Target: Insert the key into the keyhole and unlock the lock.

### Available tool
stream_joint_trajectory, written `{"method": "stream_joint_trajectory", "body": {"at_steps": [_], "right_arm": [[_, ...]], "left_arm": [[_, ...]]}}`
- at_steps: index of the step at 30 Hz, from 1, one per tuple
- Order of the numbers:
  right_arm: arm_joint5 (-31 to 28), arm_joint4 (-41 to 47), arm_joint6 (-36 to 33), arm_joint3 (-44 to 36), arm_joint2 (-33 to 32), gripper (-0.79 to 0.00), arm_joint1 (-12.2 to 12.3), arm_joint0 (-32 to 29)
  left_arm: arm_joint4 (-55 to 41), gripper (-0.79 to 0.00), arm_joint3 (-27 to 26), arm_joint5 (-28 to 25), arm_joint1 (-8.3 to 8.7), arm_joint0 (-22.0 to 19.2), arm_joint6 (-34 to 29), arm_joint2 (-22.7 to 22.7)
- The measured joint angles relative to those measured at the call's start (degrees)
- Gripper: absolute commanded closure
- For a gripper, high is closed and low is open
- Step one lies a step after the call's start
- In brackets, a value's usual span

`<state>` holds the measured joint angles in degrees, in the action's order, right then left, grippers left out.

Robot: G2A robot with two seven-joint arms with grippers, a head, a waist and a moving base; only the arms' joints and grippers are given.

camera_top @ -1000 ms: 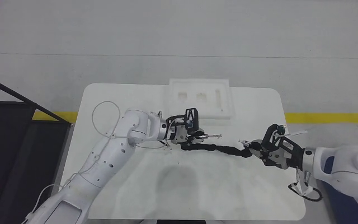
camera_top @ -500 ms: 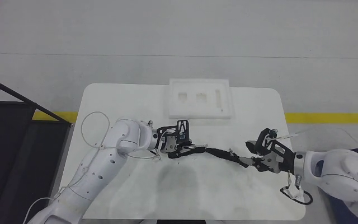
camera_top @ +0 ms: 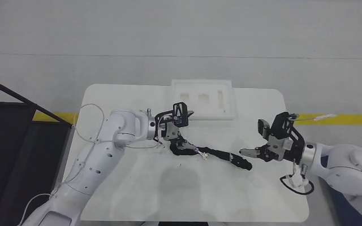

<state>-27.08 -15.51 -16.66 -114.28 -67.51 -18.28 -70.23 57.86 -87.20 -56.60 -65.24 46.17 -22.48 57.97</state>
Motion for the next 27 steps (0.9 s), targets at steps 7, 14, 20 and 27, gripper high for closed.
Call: {"method": "stream_joint_trajectory", "body": {"at_steps": [7,14,20,27], "right_arm": [[-7.06,0.67,4.48,3.01,-2.53,-0.785,-1.25,2.79],[-15.40,1.41,4.59,8.09,-1.52,-0.785,-3.69,11.00],[-16.02,0.37,3.15,12.97,2.73,-0.785,-6.69,18.98],[-16.20,-1.16,2.76,15.17,5.04,-0.784,-8.19,22.09]], "left_arm": [[1.02,-0.785,2.22,-1.42,0.32,-6.96,8.83,3.00],[4.29,-0.785,5.79,-1.40,1.57,-13.20,16.60,0.12],[5.47,-0.785,8.95,-1.40,4.56,-18.61,23.03,-5.74],[9.32,-0.785,11.40,-1.40,7.49,-22.51,33.27,-10.57]]}}
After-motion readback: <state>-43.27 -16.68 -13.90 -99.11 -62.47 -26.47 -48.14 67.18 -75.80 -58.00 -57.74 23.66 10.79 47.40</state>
